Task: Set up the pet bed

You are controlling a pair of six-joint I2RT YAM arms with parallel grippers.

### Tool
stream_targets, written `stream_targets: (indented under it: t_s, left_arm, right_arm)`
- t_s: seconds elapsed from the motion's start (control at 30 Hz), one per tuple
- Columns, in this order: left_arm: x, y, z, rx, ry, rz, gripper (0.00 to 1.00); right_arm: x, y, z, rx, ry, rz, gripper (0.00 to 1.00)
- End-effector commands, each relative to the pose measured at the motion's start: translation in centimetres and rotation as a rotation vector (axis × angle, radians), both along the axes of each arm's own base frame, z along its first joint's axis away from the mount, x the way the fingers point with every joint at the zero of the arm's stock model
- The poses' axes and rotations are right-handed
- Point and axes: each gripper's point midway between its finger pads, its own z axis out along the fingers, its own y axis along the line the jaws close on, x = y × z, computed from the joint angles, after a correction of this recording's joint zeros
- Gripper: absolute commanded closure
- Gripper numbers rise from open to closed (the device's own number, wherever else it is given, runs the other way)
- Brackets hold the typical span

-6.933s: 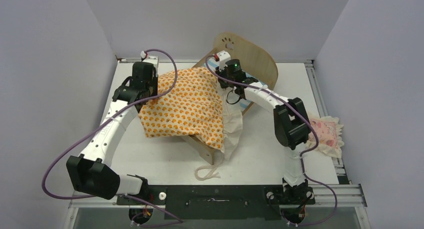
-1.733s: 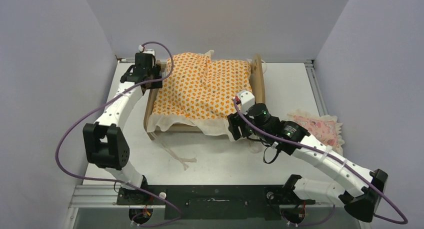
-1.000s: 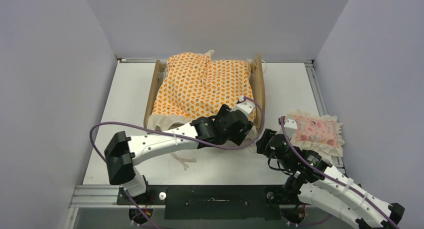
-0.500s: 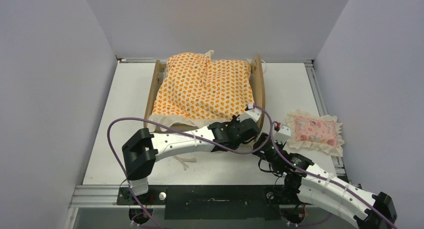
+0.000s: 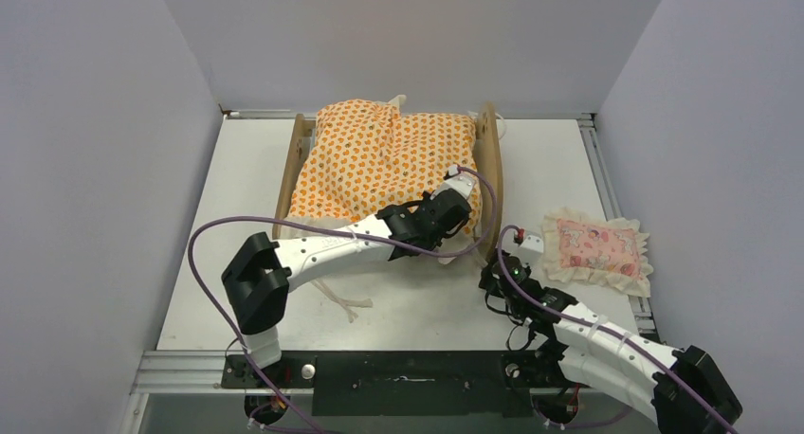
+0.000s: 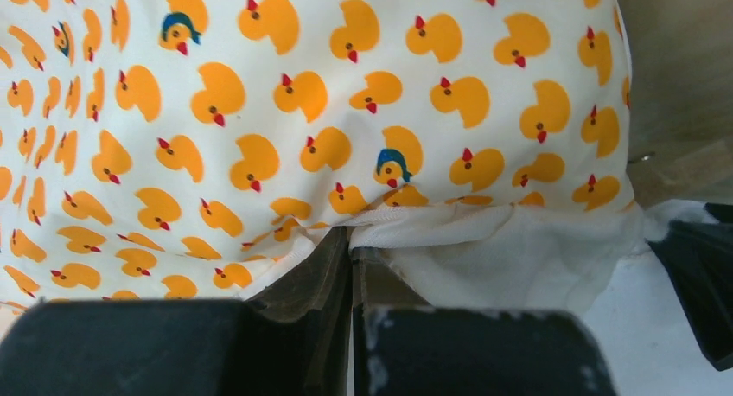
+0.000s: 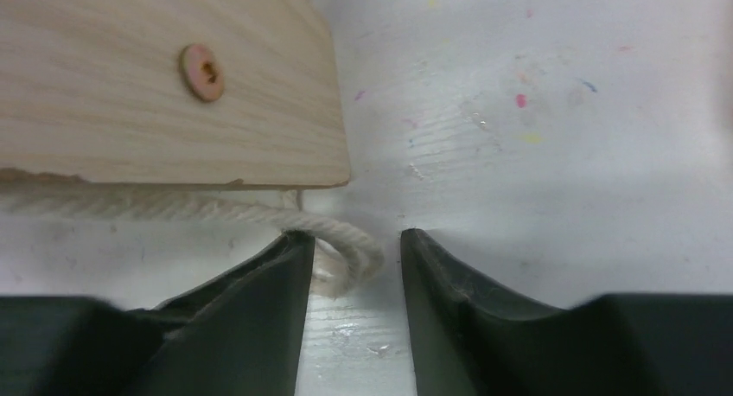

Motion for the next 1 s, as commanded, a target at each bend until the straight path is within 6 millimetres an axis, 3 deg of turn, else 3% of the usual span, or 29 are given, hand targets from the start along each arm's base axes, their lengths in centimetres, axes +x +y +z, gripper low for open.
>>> stream_targets:
  t_s: [0.0,0.1,0.27,0.33,0.57,0.77,0.83,0.9,0.97]
  left_arm:
    - [1.5,-1.1,5.5,-0.17,-0.045,-0.009,1.0]
    - [2.4,-0.3,5.7,-0.179,-0.043,0.015,1.0]
    - [4.3,1.5,6.6,-0.226,-0.039,0.053,1.0]
    - [5.0,2.1,6.8,-0.234,-0.039,0.064,1.0]
    - [6.6,4.1,7.2,-0.272,-0.03,0.101,1.0]
    - [7.1,5.7,7.9,-0.31,-0.039,0.128,1.0]
    - [7.1,6.1,7.9,-0.325,-0.039,0.132,1.0]
    - [7.2,6.3,7.6,-0.329,-0.034,0.139,1.0]
    - [7.3,6.6,7.0,-0.324,-0.025,0.147,1.0]
  right_arm:
    - [1.5,2.6,1.4,0.056,-0.069,0.108,0.68]
    - [1.0,3.0,2.1,0.053,-0.038,0.147,0.94]
    - [-0.1,4.7,6.8,0.07,-0.018,0.285,0.95]
    - [-0.1,5.6,10.3,0.08,-0.03,0.342,0.95]
    - [0.9,7.6,18.5,-0.029,-0.008,0.526,0.95]
    - [0.1,14.7,23.7,0.084,-0.058,0.862,0.94]
    - [0.7,15.3,24.0,0.091,-0.09,0.853,0.85]
    - [2.5,13.5,21.9,-0.019,-0.056,0.744,0.8]
    - [3.8,11.2,18.9,-0.145,0.014,0.639,0.67]
